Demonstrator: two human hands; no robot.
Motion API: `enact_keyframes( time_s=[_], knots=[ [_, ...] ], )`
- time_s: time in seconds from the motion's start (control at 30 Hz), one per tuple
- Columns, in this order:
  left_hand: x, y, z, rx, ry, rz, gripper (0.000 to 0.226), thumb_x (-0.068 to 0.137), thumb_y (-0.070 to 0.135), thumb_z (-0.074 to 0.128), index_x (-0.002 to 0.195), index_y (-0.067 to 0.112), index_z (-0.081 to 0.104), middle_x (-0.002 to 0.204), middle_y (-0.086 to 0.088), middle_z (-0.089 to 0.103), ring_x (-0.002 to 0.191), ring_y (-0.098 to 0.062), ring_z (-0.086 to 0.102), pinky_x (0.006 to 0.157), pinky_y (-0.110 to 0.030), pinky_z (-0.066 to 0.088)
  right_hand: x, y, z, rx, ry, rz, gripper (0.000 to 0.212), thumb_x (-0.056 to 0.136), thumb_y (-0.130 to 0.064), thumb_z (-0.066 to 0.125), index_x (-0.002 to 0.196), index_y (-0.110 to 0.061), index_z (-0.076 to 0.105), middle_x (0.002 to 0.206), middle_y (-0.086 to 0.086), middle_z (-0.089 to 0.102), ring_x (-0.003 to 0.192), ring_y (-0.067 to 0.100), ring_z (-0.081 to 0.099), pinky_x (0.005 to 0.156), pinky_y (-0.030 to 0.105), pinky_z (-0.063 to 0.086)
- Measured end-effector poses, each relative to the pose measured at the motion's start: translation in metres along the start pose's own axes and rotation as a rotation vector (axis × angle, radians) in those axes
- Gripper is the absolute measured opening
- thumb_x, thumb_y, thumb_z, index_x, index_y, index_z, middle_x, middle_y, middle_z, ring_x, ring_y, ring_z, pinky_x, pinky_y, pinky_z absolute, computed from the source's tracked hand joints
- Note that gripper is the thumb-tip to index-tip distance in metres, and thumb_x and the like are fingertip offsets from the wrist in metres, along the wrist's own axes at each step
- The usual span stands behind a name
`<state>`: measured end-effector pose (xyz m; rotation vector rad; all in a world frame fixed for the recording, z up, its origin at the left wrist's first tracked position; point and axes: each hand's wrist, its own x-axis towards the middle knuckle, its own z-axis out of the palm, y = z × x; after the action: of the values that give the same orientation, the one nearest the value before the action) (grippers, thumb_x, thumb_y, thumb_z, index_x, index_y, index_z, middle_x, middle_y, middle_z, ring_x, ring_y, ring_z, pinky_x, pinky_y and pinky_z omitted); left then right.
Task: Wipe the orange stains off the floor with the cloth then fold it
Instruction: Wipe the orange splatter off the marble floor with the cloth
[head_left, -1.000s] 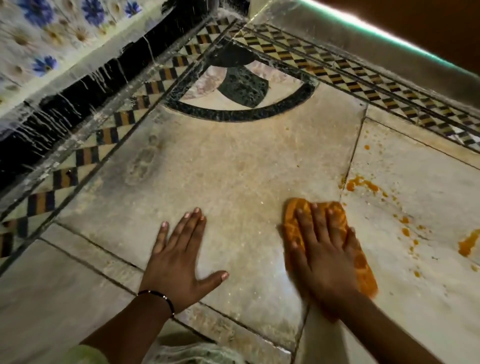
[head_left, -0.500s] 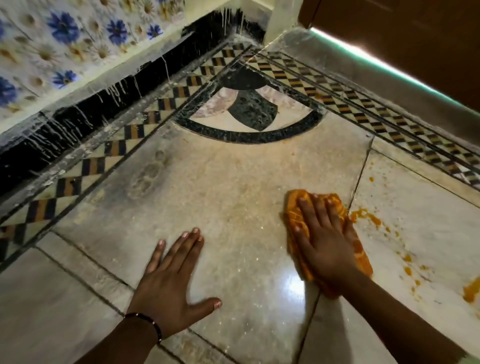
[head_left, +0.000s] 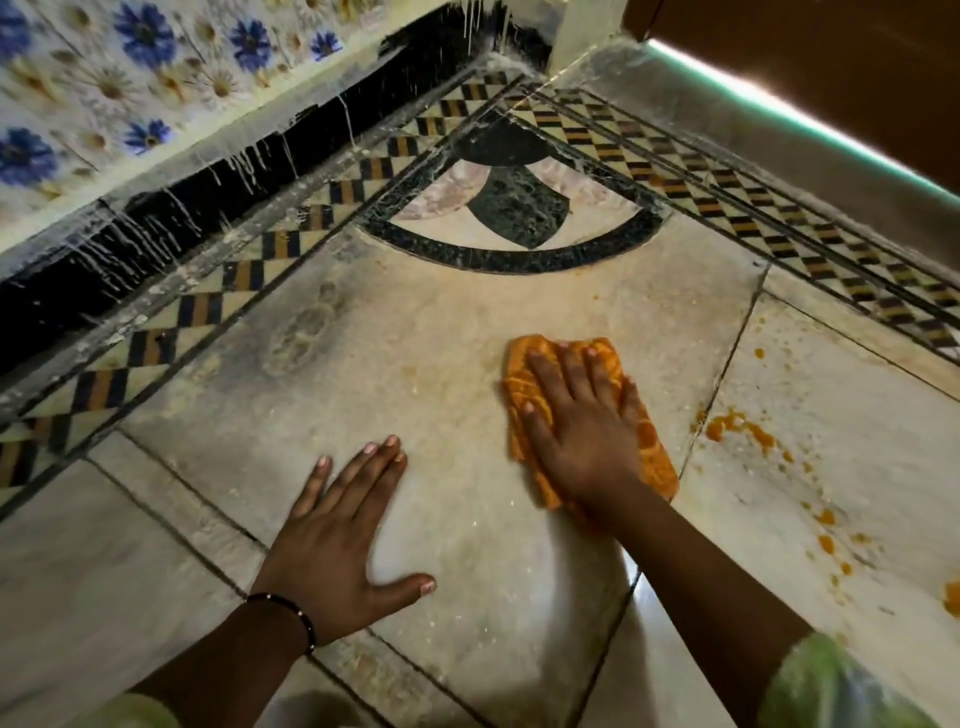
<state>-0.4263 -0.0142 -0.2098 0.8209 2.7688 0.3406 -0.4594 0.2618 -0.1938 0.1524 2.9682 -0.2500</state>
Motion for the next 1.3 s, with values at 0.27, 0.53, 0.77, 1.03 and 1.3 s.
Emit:
enact_keyframes(
  time_s=[0.27, 0.53, 0.77, 1.03, 1.3],
  knots=[
    [0.0, 0.003, -0.002, -0.017, 0.002, -0.01, 0.106, 0.07, 0.085, 0.037, 0.149, 0.017, 0.022, 0.157, 0.002, 0.018, 0.143, -0.015, 0.018, 0.116, -0.041, 0.009, -0.194, 0.063, 0.013, -0.139, -0.136, -0.244, 0.06, 0.094, -0.059, 0.026, 0.151, -0.041, 0.018, 0.159, -0.005, 0.019, 0.148, 0.021, 0.009, 0.111, 0.052, 0.013],
    [0.002, 0.002, 0.006, 0.086, 0.014, -0.023, 0.106, 0.071, 0.086, 0.026, 0.15, 0.017, 0.018, 0.157, 0.001, 0.014, 0.143, -0.017, 0.016, 0.116, -0.033, -0.003, -0.121, 0.088, 0.003, -0.062, 0.002, 0.141, 0.067, 0.09, -0.067, 0.01, 0.15, -0.043, -0.005, 0.158, -0.009, -0.013, 0.146, 0.021, -0.014, 0.111, 0.054, -0.015],
    [0.007, 0.052, -0.004, 0.137, 0.01, 0.014, 0.105, 0.074, 0.084, 0.009, 0.151, 0.013, 0.006, 0.158, -0.006, 0.0, 0.145, -0.021, 0.004, 0.117, -0.038, -0.002, -0.24, 0.085, 0.028, -0.028, -0.025, -0.253, 0.06, 0.095, -0.062, 0.021, 0.151, -0.042, 0.015, 0.161, -0.008, 0.004, 0.148, 0.019, -0.006, 0.112, 0.053, -0.011],
    [-0.004, 0.228, 0.04, 0.011, -0.146, 0.222, 0.103, 0.068, 0.086, -0.002, 0.147, 0.022, -0.014, 0.153, 0.006, -0.019, 0.144, -0.011, -0.008, 0.115, -0.034, -0.01, -0.252, 0.169, 0.009, 0.057, 0.034, 0.392, 0.067, 0.089, -0.066, 0.016, 0.151, -0.041, 0.009, 0.162, -0.005, 0.002, 0.148, 0.023, -0.005, 0.112, 0.057, -0.007],
    [-0.026, 0.26, 0.062, -0.098, -0.034, 0.197, 0.081, 0.079, 0.074, -0.009, 0.145, 0.028, -0.012, 0.153, 0.011, -0.015, 0.142, -0.004, -0.01, 0.113, -0.028, -0.014, -0.325, 0.135, 0.029, 0.004, -0.028, -0.043, 0.064, 0.089, -0.057, 0.035, 0.148, -0.031, 0.032, 0.156, 0.0, 0.029, 0.145, 0.026, 0.019, 0.109, 0.058, 0.008]
  ],
)
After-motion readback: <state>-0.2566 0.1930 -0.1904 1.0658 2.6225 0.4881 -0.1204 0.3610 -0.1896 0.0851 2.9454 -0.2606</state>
